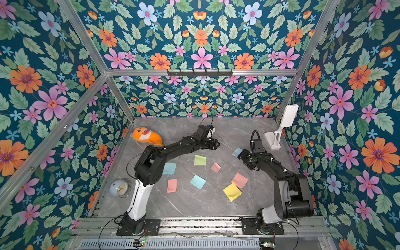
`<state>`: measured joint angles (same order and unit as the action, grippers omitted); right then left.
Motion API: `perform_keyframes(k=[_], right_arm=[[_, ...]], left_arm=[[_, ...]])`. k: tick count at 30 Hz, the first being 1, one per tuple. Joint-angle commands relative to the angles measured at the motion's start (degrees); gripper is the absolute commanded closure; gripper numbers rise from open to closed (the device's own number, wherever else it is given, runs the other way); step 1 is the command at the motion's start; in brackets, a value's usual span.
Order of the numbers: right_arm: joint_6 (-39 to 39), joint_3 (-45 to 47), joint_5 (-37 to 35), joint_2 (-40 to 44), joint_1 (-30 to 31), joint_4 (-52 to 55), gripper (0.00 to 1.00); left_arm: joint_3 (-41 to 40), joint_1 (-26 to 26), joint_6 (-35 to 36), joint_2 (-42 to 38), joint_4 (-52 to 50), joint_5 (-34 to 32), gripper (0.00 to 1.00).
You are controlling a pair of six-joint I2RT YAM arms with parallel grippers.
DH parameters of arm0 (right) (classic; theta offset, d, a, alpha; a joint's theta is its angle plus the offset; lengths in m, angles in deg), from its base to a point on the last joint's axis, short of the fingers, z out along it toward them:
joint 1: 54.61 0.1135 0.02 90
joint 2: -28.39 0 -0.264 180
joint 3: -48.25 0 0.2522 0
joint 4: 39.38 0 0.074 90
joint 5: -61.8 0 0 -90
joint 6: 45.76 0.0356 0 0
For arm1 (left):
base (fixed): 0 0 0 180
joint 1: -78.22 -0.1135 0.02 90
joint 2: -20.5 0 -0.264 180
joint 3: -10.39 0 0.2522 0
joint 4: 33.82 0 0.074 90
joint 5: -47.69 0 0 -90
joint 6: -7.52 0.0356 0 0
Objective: Tear off pages from different memo pads
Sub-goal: Pick up the memo pad from the center of the board.
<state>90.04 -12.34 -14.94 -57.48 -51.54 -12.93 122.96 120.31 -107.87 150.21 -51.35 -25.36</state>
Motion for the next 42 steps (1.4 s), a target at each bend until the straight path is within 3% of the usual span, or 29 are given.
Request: perform_keyframes(k=[1, 10, 18, 24, 33, 42], right_arm=[[5.1, -0.5, 1.5, -2.3, -0.1, -6.8, 0.35], [11.0, -1.5, 5.3, -11.9, -1.6, -14.7, 0.5], [14.2, 0.1, 8.3, -15.0, -1.6, -20.5, 0.62], [14.7, 1.3, 8.3, -15.3, -1.6, -22.4, 0.74], [9.3, -1.2, 7.4, -13.0, -1.6, -18.7, 0.94], [-0.6, -3.6, 10.7, -3.5, 2.6, -6.7, 0.97]], left_arm=[[5.0, 1.3, -1.0, 4.7, 4.4, 3.3, 0.49], [14.5, 3.5, -10.2, 16.0, 8.2, 4.8, 0.49], [7.6, 5.1, -16.9, 16.5, 15.8, 10.9, 0.58], [1.4, 6.5, -18.1, 13.9, 19.0, 11.3, 0.65], [-4.7, 3.8, -16.9, 6.9, 16.6, 11.6, 0.64], [-25.0, 0.0, -10.3, -16.4, 20.7, 8.5, 0.57]])
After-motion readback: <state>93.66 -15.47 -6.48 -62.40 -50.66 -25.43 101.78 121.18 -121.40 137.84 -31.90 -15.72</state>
